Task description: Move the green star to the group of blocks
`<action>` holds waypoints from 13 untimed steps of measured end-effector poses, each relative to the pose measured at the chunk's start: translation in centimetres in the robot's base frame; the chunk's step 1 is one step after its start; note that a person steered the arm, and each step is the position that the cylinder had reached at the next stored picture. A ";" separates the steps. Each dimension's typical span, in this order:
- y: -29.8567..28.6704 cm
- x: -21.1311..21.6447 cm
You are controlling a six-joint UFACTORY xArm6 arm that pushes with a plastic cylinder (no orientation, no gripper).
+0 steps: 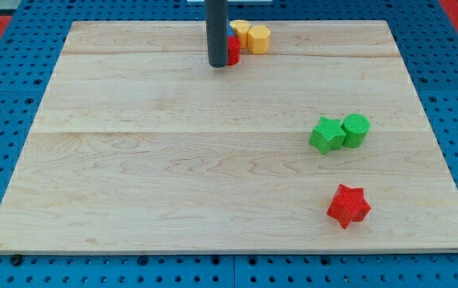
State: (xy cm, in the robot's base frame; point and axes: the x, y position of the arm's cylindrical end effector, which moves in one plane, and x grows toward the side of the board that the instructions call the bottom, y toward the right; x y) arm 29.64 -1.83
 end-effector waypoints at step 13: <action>13.0 13.2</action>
State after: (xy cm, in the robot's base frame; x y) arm 42.80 11.21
